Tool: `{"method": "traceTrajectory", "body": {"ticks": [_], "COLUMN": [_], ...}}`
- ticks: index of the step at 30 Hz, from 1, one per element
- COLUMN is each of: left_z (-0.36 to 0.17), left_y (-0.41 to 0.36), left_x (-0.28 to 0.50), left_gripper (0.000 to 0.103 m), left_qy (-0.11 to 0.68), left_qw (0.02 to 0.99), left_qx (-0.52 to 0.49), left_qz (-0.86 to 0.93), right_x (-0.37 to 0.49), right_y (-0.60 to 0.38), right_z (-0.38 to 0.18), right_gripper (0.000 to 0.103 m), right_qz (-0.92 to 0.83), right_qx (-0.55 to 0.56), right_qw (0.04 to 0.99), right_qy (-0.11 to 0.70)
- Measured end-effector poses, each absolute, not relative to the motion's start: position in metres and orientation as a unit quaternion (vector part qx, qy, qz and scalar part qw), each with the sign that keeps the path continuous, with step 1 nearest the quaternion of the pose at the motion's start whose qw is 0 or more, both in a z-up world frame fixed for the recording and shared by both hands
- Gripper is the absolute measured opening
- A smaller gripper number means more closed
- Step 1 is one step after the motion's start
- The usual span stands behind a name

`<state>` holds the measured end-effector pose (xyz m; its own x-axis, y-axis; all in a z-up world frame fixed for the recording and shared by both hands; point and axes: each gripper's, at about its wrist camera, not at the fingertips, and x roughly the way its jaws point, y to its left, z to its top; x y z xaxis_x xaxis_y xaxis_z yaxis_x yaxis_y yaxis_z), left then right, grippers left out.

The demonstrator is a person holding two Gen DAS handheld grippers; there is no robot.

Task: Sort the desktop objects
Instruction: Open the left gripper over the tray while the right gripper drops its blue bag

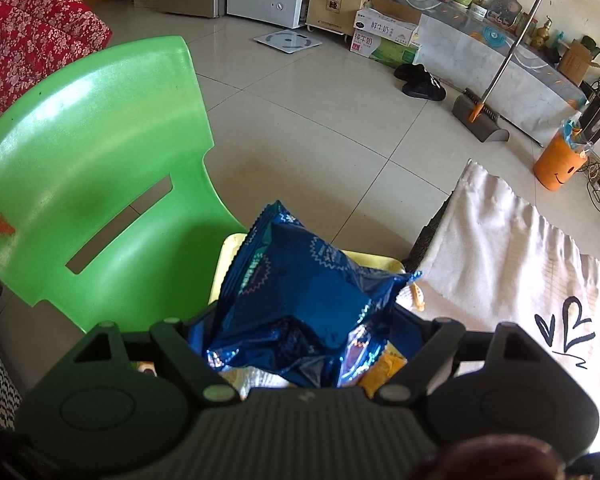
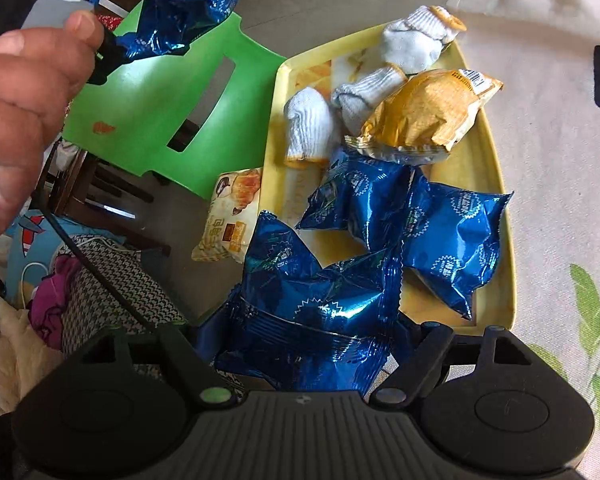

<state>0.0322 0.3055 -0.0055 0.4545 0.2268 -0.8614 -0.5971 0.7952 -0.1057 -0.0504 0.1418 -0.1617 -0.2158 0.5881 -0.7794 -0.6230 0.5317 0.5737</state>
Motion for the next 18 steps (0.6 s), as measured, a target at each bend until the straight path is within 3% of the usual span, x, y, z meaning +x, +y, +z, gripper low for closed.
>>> {"method": "traceTrajectory", "body": {"ticks": [18], "left_z": [-0.076], "left_y": [0.341], "left_x": [0.072], "left_gripper": [0.085], "left_qy": [0.507], "left_qw": [0.800], "left_qx": [-0.230], "left_qz": [0.225], "right_x": [-0.051], "right_y": [0.178], "right_z": [-0.184], "right_gripper": [0.079], "right_qz": [0.480], "right_qx": [-0.069], "right_qw": [0.653], "right_qy": [0.581]}}
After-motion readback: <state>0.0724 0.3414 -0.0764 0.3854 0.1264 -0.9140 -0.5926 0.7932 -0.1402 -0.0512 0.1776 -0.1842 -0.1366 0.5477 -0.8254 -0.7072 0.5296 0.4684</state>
